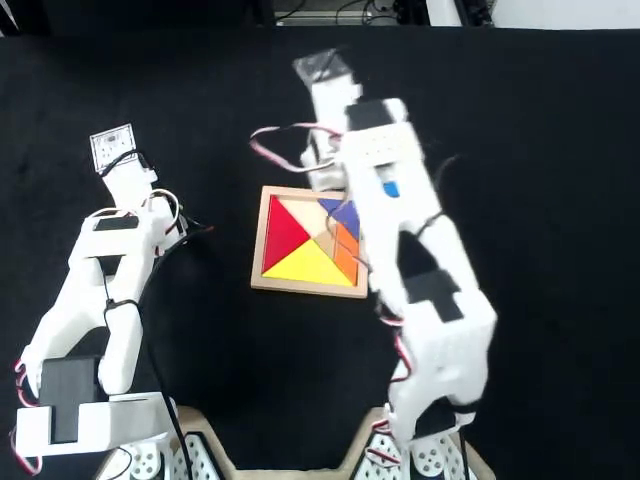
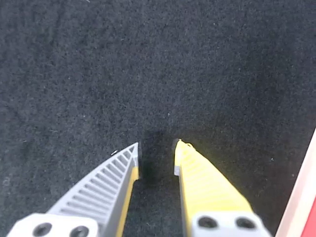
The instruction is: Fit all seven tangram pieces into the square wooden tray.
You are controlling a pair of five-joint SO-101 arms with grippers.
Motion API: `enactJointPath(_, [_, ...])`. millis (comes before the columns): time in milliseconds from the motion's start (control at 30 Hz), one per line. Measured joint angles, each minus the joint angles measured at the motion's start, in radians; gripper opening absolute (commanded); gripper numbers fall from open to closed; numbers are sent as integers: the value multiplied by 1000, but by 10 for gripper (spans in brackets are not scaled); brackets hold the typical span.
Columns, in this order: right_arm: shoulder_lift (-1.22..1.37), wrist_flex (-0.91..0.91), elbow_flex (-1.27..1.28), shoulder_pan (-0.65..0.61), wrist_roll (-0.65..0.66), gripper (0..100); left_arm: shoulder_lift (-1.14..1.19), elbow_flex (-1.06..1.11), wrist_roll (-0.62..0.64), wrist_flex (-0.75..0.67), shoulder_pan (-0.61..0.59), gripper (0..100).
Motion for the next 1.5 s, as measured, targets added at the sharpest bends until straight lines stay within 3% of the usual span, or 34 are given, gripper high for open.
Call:
enactJointPath(133, [-11,0,64,110,3,28,0,0,0,0,0,130])
enactJointPath(300, [63,0,78,166,3,176,0,0,0,0,0,130])
enactJointPath(600, [166,-61,78,175,12,185,0,0,0,0,0,130])
enactJointPath(1167, [287,-31,12,181,12,181,0,0,0,0,0,130])
enactJointPath(1367, [333,38,-84,187,11,7,0,0,0,0,0,130])
enactJointPath(1500, [336,84,-103,187,12,15,0,0,0,0,0,130])
